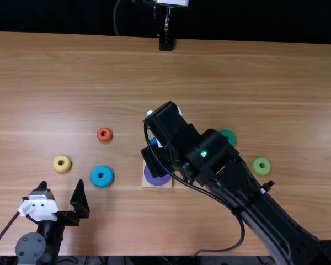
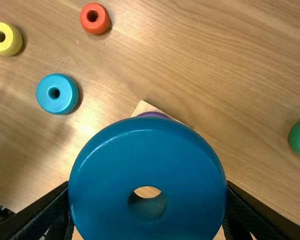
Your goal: Build the Hanoi tower: stack the rings onto the peg from bottom to top in this color order: purple, dark blue, light blue, dark green, light green, yellow, orange.
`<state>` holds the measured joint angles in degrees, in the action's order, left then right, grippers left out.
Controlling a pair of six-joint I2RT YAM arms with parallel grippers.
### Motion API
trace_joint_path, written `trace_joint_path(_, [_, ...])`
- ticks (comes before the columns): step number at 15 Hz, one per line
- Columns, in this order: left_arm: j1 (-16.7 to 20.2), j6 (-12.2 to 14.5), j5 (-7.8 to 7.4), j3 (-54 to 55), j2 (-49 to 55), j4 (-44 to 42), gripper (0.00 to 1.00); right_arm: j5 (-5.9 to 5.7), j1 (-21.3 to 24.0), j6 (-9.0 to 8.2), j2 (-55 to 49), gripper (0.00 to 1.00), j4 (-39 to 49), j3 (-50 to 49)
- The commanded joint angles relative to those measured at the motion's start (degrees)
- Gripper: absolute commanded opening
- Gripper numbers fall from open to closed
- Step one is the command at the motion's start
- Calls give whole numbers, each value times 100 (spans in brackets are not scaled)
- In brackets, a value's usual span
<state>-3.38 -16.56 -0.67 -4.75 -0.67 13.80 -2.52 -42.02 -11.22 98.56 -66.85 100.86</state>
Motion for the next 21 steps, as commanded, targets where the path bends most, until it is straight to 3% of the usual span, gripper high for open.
trace_joint_path(1, [12,21,-70,317,67,107,100,-1,-140,-27,-153,0,3,118])
trace_joint_path(21, [12,21,-70,317,67,107,100,-11,-149,-38,-127,0,87,-339])
